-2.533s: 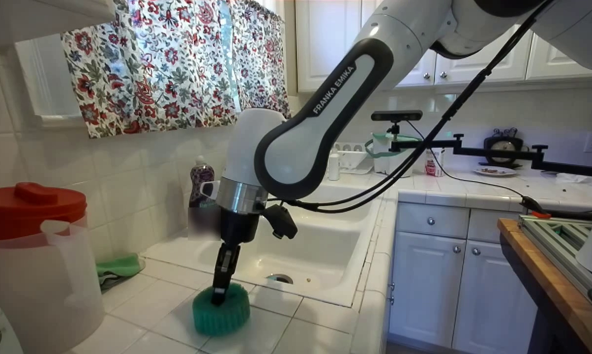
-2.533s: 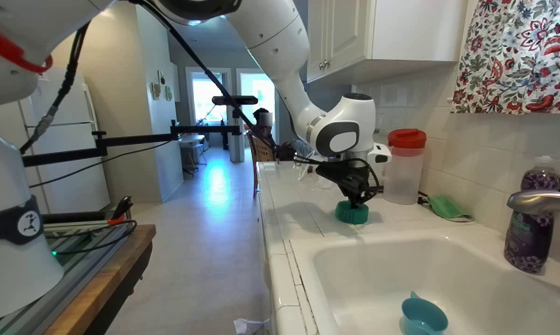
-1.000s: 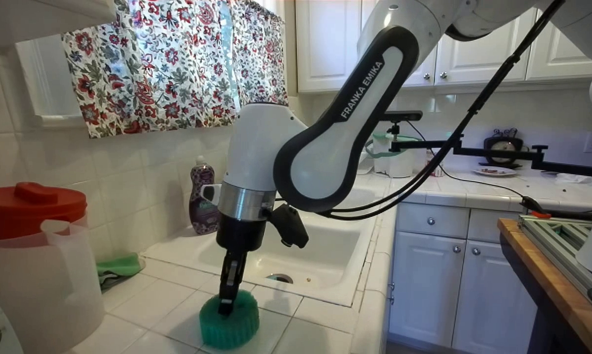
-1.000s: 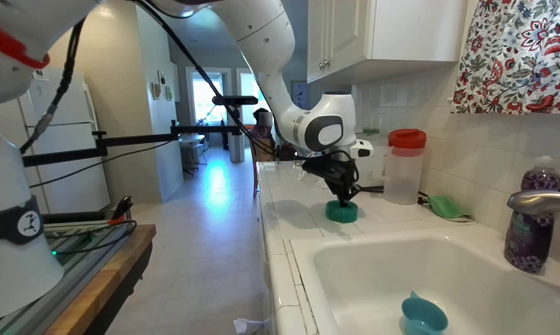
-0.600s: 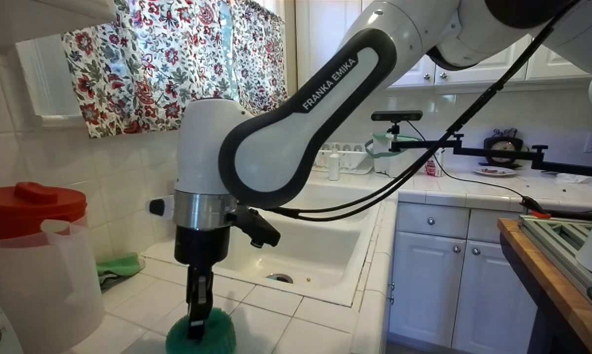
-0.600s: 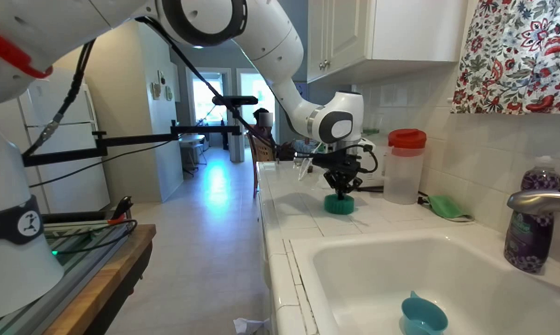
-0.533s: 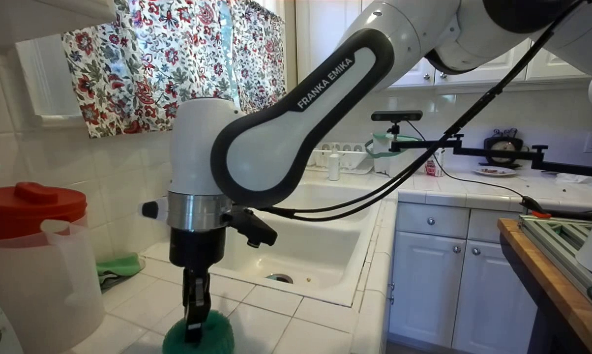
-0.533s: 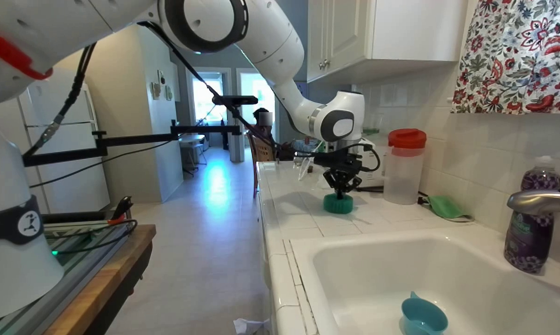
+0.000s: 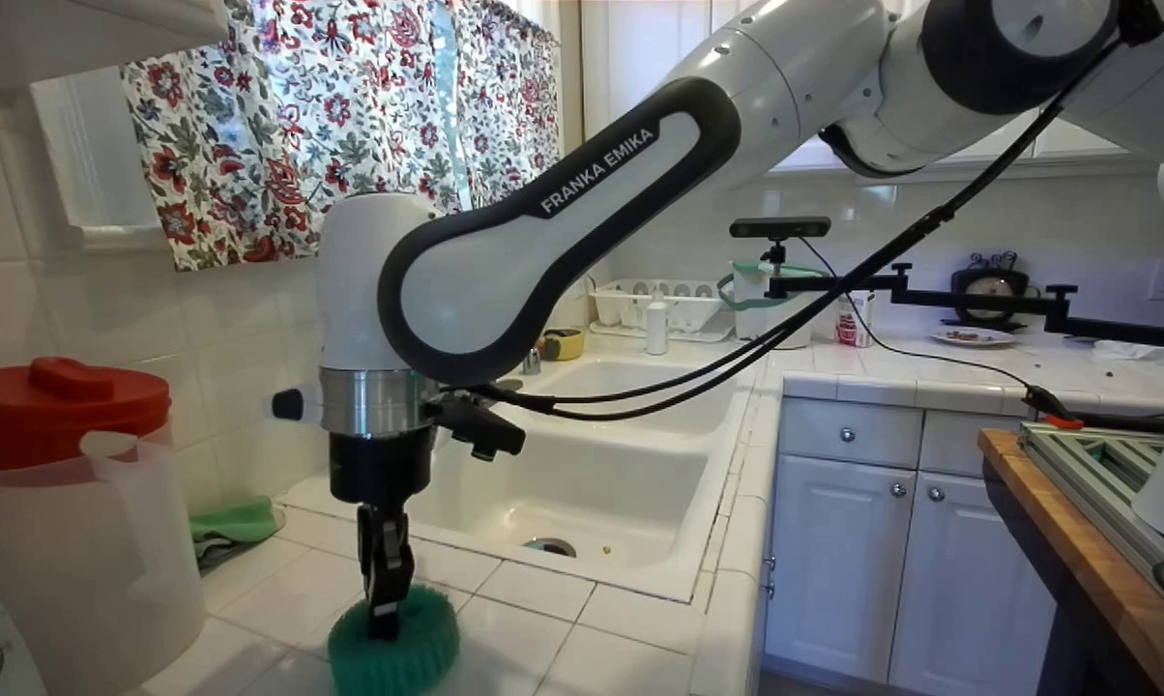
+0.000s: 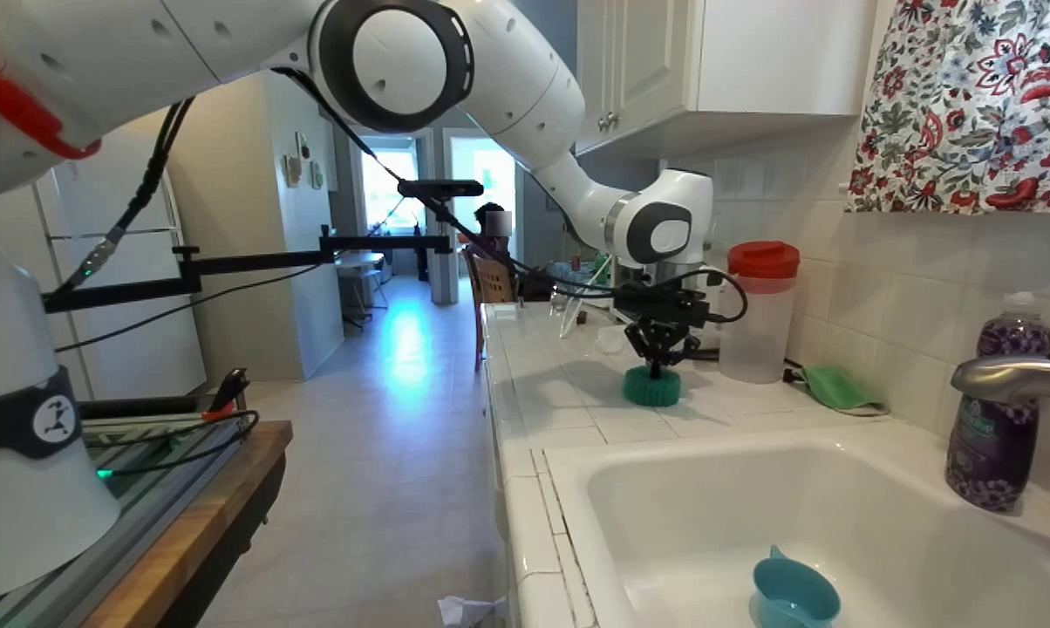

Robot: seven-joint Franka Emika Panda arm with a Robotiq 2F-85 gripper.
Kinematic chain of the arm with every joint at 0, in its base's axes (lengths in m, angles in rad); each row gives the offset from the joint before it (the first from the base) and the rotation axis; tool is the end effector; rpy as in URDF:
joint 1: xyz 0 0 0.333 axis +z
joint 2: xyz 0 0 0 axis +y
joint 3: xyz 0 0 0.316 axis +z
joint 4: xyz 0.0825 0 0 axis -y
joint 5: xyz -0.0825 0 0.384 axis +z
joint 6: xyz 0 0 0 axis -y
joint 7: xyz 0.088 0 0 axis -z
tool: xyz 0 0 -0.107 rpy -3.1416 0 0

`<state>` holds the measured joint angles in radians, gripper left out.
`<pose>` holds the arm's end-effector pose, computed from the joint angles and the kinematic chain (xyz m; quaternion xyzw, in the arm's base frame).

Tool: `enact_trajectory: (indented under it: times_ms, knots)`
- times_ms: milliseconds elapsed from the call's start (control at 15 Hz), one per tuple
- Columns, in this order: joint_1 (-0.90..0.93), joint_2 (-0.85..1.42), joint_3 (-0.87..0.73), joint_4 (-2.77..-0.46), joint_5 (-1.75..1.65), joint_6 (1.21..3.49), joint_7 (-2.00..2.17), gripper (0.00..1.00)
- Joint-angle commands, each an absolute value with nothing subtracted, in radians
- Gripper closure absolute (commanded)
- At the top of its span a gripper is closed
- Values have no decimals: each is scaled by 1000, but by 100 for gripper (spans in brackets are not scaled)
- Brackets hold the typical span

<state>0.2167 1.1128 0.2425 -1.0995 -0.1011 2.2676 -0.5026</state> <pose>0.7202 0.2839 0.1463 -0.9014 -0.4260 -0.0426 0.0650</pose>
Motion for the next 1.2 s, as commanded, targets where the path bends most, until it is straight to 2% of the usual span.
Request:
enact_trajectory:
  times_ms: [0, 800, 933, 1133]
  knots:
    - [181, 1122, 226, -1147, -84, 2350, -463, 100]
    - [113, 967, 202, -1541, 23, 2756, -202, 100]
    - [113, 963, 202, -1565, 14, 2796, -190, 100]
    - [100, 998, 256, -1493, -24, 2724, -291, 100]
